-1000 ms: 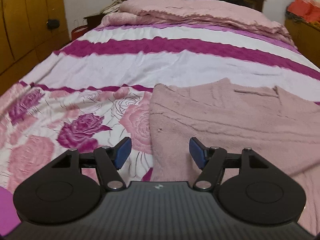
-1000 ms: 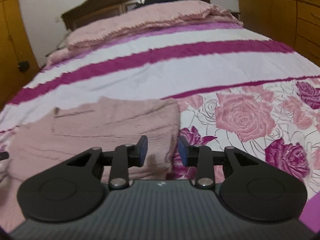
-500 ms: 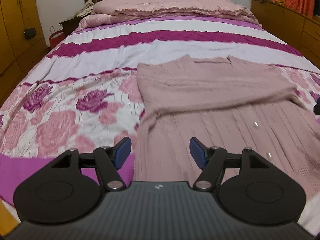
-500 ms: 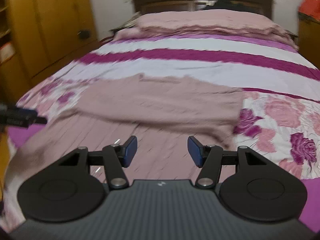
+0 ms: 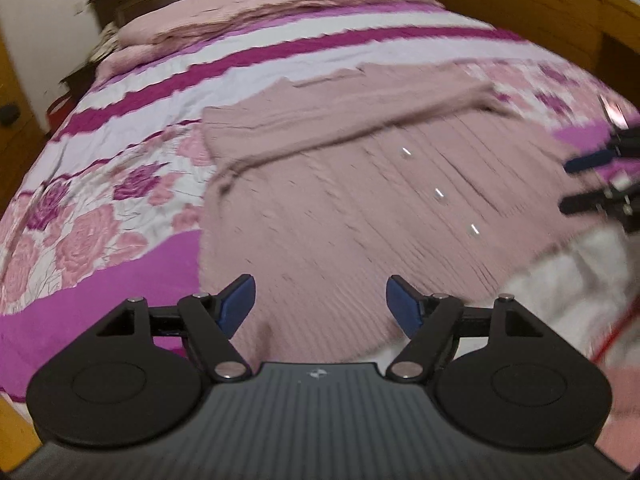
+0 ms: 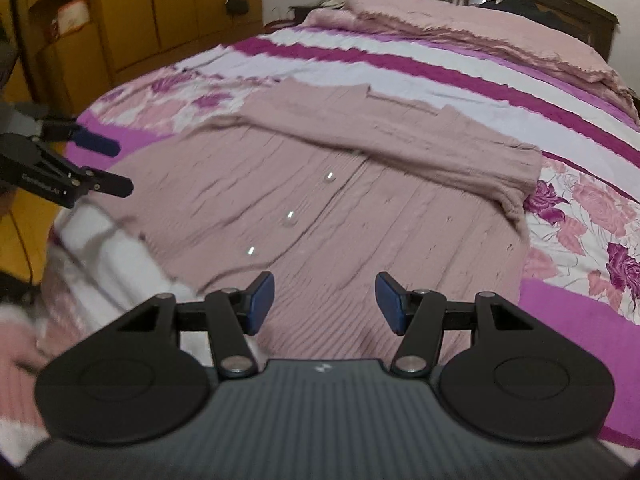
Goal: Fold small clothes
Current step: 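Grasp the ribbed hem of the flat pink cardigan with both grippers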
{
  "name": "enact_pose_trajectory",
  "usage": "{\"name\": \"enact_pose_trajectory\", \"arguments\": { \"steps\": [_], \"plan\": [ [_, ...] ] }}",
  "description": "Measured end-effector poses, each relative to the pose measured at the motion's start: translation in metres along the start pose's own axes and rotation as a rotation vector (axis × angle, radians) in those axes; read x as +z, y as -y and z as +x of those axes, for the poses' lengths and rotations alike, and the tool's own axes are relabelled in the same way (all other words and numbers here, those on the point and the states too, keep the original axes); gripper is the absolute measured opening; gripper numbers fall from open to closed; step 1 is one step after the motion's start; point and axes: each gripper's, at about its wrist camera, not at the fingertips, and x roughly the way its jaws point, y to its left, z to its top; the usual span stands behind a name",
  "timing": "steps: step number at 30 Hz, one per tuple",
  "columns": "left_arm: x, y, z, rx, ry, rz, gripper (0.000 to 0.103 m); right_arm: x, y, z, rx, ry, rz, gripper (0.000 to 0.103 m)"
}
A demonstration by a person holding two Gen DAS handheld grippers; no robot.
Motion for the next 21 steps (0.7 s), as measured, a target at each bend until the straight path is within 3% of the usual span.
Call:
{"name": "enact_pose_trajectory", "arguments": {
  "steps": [7, 12, 21],
  "plan": [
    [-0.019, 0.028, 0.010, 0.006, -0.065, 0.170, 0.078, -0.011, -0.012, 0.007, -0.021, -0.093, -0.082, 0.058],
    [-0.022, 0.028, 0.023, 0.043, -0.091, 0.181, 0.082, -0.017, -0.017, 0.018, -0.028, -0.150, -0.112, 0.058],
    [-0.008, 0.021, 0.043, 0.110, -0.050, 0.179, 0.083, -0.018, -0.024, 0.033, -0.113, -0.111, -0.155, 0.058]
  ]
}}
